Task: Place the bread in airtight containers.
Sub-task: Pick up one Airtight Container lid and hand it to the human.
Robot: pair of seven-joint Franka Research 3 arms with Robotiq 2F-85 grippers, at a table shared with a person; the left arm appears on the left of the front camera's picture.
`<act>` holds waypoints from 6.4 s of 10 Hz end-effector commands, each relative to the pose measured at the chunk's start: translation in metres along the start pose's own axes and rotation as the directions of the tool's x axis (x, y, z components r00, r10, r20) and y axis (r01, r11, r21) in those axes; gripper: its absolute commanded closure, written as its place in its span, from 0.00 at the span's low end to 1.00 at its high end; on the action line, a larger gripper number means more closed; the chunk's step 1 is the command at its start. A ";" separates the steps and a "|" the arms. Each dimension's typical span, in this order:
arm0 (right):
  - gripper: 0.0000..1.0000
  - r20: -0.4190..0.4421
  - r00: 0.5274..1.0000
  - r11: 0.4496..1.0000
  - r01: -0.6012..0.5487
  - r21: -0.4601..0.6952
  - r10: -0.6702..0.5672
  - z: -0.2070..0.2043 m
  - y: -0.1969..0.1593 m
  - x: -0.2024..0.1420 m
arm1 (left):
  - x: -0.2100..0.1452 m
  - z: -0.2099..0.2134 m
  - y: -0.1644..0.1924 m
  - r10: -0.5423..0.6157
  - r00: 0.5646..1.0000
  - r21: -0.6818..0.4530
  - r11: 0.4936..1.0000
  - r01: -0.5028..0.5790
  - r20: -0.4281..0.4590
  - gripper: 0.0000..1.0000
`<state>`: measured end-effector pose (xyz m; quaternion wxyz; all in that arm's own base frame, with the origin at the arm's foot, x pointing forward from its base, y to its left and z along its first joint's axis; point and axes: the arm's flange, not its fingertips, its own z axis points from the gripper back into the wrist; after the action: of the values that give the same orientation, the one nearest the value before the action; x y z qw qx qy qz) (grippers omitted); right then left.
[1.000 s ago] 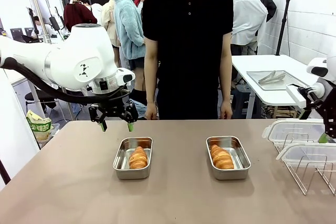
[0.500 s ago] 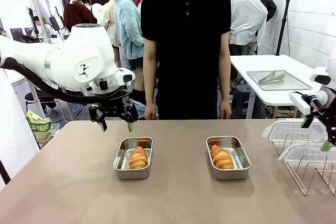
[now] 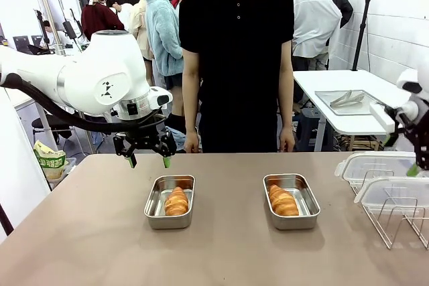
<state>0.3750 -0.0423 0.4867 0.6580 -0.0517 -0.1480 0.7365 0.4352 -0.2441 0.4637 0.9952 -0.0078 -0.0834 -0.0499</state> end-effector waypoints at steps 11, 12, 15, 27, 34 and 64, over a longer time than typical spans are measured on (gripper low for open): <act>0.00 -0.007 0.994 0.972 0.109 0.209 -0.110 -0.034 0.029 -0.011 | 0.000 0.001 0.000 0.004 1.000 -0.001 1.000 -0.004 0.001 0.00; 0.00 0.018 0.993 0.970 0.106 0.218 -0.112 -0.048 0.025 -0.015 | 0.000 0.001 0.000 0.004 1.000 -0.001 1.000 -0.004 0.001 0.00; 0.00 0.069 0.991 0.966 0.097 0.239 -0.117 -0.070 0.020 -0.019 | 0.000 0.001 0.000 0.004 1.000 -0.001 1.000 -0.004 0.001 0.00; 1.00 0.039 0.993 0.968 0.099 0.231 -0.110 -0.068 0.024 -0.023 | 0.000 0.001 0.000 0.004 1.000 -0.001 1.000 -0.004 0.001 0.00; 1.00 0.040 0.994 0.990 0.099 0.103 -0.104 -0.003 0.040 -0.002 | 0.000 0.001 0.000 0.004 1.000 -0.001 1.000 -0.004 0.001 0.00; 1.00 0.160 0.778 0.776 -0.539 -0.328 0.608 0.098 -0.182 0.211 | 0.000 0.001 0.000 0.004 1.000 -0.001 1.000 -0.004 0.001 0.00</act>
<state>0.4976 0.1673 0.6563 0.3658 -0.0846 -0.2983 0.8775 0.4352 -0.2441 0.4634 0.9953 -0.0075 -0.0832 -0.0499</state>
